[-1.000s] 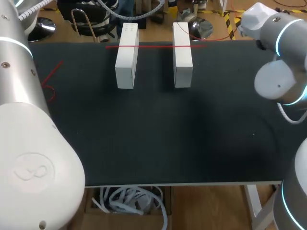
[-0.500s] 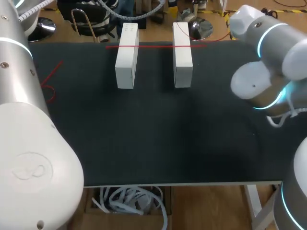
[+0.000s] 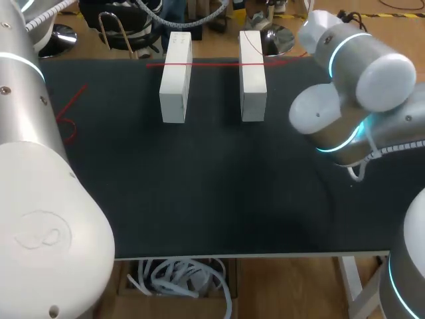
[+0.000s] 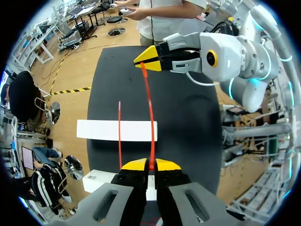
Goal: Grab the tape and strap the tape.
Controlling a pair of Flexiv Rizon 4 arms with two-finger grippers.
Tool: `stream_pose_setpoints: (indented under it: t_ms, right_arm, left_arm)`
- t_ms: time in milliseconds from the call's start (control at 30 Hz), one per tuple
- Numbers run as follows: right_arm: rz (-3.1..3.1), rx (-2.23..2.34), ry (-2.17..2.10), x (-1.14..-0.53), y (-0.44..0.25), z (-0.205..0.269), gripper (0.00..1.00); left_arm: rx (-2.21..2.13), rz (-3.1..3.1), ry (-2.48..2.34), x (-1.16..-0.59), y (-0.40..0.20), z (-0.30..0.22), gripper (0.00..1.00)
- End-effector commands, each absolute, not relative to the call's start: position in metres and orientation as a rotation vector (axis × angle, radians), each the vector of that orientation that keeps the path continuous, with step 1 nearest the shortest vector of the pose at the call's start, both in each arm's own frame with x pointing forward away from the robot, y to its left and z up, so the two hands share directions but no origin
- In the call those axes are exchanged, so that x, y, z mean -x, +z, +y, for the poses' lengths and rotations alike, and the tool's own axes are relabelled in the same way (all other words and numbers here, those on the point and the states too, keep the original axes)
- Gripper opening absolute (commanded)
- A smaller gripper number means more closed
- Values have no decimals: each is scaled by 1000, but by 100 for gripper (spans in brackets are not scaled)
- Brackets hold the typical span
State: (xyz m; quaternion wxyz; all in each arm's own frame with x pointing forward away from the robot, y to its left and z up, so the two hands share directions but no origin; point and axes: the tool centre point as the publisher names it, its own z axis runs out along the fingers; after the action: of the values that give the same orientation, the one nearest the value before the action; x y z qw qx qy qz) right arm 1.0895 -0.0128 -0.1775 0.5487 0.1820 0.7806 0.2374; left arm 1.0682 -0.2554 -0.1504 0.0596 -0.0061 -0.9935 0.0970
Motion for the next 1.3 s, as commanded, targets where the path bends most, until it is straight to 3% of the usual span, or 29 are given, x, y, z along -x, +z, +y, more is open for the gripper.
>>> stream_pose_setpoints:
  t_ms: [33, 233, 667, 833, 1300]
  right_arm:
    - [1982, -647, 244, -1089, -172, -9, 0]
    - [1951, -849, 546, -1087, -172, -6, 0]
    - [1951, -849, 546, -1087, -172, -6, 0]
    - [1960, -573, 412, -1091, -166, 5, 0]
    - [1971, -388, 240, -1091, -163, 23, 0]
  left_arm:
    - [17, -3006, 285, -1069, -149, -256, 0]
    - [17, -3006, 285, -1069, -149, -256, 0]
    - [17, -3006, 285, -1069, -149, -256, 0]
    - [17, -3006, 285, -1069, -149, -256, 0]
    - [17, -3006, 285, -1069, -149, -256, 0]
